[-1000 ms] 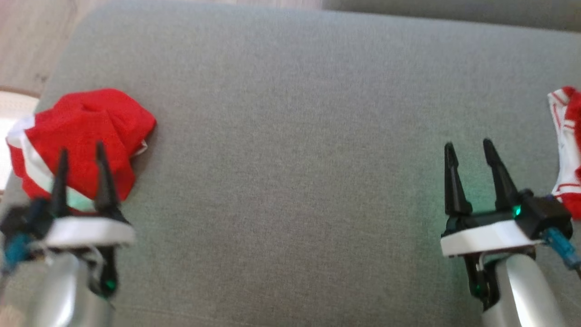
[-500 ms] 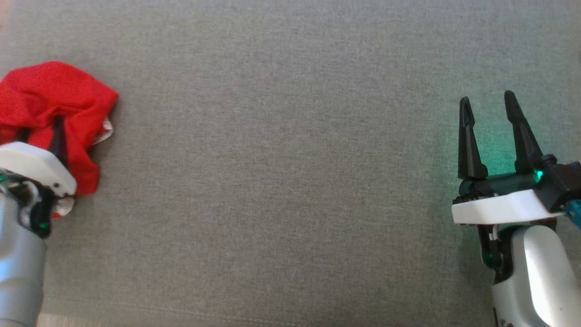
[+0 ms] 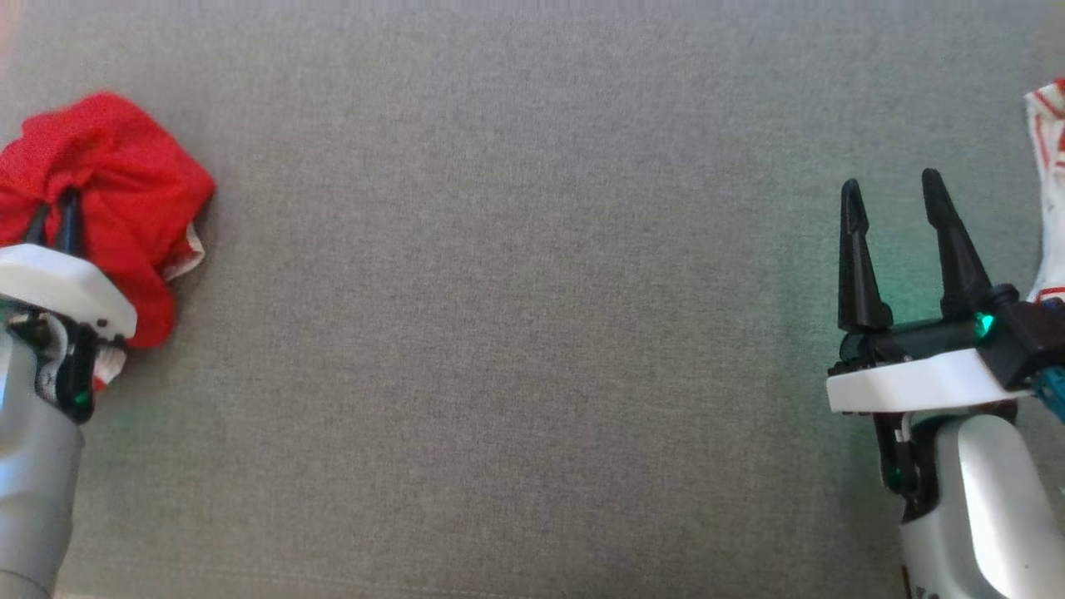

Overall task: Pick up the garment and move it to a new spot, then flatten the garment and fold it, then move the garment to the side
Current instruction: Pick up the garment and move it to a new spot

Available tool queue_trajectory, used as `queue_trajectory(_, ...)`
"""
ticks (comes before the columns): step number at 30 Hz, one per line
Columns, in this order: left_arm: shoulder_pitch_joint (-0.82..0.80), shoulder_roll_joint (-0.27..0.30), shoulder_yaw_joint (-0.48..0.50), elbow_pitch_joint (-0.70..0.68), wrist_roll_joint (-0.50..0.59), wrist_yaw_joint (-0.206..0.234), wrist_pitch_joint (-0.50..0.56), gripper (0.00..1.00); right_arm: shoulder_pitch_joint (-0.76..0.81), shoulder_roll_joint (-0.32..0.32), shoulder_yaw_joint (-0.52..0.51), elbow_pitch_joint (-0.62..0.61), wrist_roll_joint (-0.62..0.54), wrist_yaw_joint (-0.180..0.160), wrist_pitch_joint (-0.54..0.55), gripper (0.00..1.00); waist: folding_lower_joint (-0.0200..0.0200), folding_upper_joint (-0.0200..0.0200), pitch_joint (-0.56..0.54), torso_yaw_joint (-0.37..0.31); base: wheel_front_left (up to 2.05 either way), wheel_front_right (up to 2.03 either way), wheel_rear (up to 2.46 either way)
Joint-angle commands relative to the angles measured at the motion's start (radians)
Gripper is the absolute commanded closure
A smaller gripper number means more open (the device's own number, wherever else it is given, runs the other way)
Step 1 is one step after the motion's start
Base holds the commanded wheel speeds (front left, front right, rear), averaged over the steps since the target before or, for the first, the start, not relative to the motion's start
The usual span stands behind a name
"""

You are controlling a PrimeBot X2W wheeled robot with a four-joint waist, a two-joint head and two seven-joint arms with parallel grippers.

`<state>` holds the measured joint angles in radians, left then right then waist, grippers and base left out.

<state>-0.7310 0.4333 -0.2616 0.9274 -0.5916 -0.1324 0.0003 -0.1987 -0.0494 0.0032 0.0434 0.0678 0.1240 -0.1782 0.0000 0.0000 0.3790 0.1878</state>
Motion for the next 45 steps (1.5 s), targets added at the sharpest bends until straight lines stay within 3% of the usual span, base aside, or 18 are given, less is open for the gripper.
queue_trajectory(1, -0.044, 0.069, 0.018, -0.049, -0.012, 0.002, -0.063, 1.0, -0.001, -0.001, 0.03, -0.016, 0.014, 0.007, -0.015, 0.0, 0.0, 0.0, -0.05, -0.01, 0.0, 0.0, 0.0)
queue_trajectory(6, -0.047, 0.064, -0.022, -0.155, -0.033, 0.002, -0.17, 1.0, 0.014, -0.001, 0.038, 0.022, 0.042, 0.007, -0.034, 0.0, 0.0, 0.0, -0.127, -0.035, 0.0, 0.0, 0.0)
queue_trajectory(13, -0.016, 0.044, -0.068, -0.343, -0.033, 0.006, -0.188, 1.0, 0.035, -0.001, 0.047, 0.058, 0.074, 0.007, -0.054, 0.0, 0.0, 0.0, -0.201, -0.086, 0.0, 0.0, 0.0)
queue_trajectory(22, 0.064, -0.066, -0.171, -0.622, -0.019, 0.092, -0.061, 1.0, 0.041, -0.001, 0.062, 0.075, 0.105, 0.007, -0.071, 0.0, 0.0, 0.0, -0.226, -0.188, 0.0, 0.0, 0.0)
queue_trajectory(30, 0.096, -0.168, -0.259, -0.622, -0.002, 0.109, -0.053, 1.0, 0.029, -0.001, 0.088, 0.083, 0.132, 0.007, -0.08, 0.0, 0.0, 0.0, -0.197, -0.28, 0.0, 0.0, 0.0)
queue_trajectory(31, 0.095, -0.176, -0.269, -0.615, 0.003, 0.106, -0.058, 0.18, 0.028, -0.001, 0.089, 0.084, 0.134, 0.007, -0.08, 0.0, 0.0, 0.0, -0.193, -0.287, 0.0, 0.0, 0.0)
queue_trajectory(32, 0.094, -0.183, -0.275, -0.607, 0.006, 0.106, -0.063, 0.0, 0.027, -0.001, 0.09, 0.084, 0.136, 0.007, -0.081, 0.0, 0.0, 0.0, -0.189, -0.293, 0.0, 0.0, 0.0)
queue_trajectory(39, 0.085, -0.186, -0.273, -0.568, 0.016, 0.109, -0.116, 0.0, 0.017, -0.001, 0.07, 0.085, 0.139, 0.007, -0.083, 0.0, 0.0, 0.0, -0.181, -0.286, 0.0, 0.0, 0.0)
queue_trajectory(45, 0.107, -0.134, -0.225, -0.595, 0.015, 0.13, -0.177, 0.0, 0.017, -0.001, 0.038, 0.079, 0.128, 0.007, -0.083, 0.0, 0.0, 0.0, -0.203, -0.23, 0.0, 0.0, 0.0)
